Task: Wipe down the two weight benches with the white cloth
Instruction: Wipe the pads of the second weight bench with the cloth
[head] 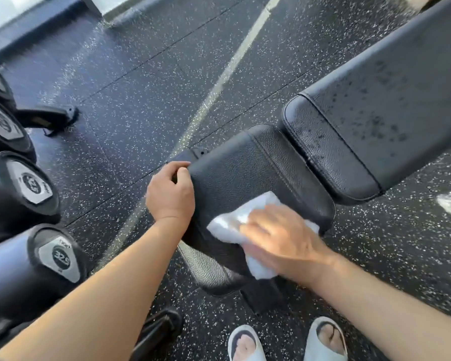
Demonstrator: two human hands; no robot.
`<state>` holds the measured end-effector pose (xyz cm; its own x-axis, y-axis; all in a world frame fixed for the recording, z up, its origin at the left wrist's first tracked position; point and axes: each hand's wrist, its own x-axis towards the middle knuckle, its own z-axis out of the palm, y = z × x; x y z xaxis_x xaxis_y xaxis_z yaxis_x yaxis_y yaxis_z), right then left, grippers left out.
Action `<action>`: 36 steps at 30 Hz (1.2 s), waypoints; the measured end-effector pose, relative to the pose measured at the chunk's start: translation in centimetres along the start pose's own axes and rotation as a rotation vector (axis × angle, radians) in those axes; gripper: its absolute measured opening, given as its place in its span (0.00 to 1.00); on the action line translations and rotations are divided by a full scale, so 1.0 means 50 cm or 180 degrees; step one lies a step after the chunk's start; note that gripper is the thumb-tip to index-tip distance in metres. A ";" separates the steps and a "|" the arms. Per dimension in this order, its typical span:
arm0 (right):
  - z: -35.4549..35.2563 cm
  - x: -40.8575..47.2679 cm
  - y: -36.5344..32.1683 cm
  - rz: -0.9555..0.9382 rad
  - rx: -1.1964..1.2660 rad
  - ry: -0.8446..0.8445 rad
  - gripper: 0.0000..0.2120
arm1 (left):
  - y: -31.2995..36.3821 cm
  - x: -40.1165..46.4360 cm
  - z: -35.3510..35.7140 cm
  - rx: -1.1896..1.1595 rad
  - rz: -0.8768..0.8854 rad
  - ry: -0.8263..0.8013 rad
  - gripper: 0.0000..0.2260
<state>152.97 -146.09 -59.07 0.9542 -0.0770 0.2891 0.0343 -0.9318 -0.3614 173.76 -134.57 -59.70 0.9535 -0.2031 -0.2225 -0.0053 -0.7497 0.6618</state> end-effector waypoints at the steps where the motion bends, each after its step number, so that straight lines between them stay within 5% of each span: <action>1: -0.009 0.019 0.039 0.0113 -0.0003 0.0098 0.05 | 0.001 0.002 -0.001 0.0005 -0.0022 0.0002 0.16; 7: 0.042 0.144 0.033 0.1571 -0.0657 0.0648 0.08 | -0.003 0.007 0.000 -0.0011 -0.0122 -0.0007 0.16; 12: 0.091 0.073 -0.147 0.0905 -0.0141 0.0337 0.10 | -0.001 0.007 -0.005 0.0183 0.0000 -0.0123 0.15; 16: 0.046 -0.004 -0.089 0.0298 -0.0120 0.0229 0.08 | -0.009 0.001 -0.001 0.0604 0.0402 -0.0144 0.18; 19: -0.001 -0.036 0.027 0.0318 -0.0317 0.0473 0.07 | -0.012 -0.015 0.000 0.1136 0.1409 -0.0454 0.23; 24: -0.025 -0.033 0.119 0.1506 -0.0123 0.0855 0.10 | 0.013 -0.024 0.008 0.1925 0.3548 -0.1472 0.29; 28: 0.002 -0.046 0.043 0.2333 -0.0062 0.1252 0.06 | 0.076 -0.074 0.085 0.1766 0.3281 -0.1246 0.26; 36: 0.039 -0.165 -0.026 0.2658 0.0984 0.1619 0.11 | 0.080 -0.086 0.128 0.1657 0.3213 -0.0774 0.24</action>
<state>145.64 -143.55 -62.73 0.4722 -0.8676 0.1560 -0.4395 -0.3851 -0.8115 167.69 -140.73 -60.68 0.3625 -0.9294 0.0696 -0.9072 -0.3347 0.2549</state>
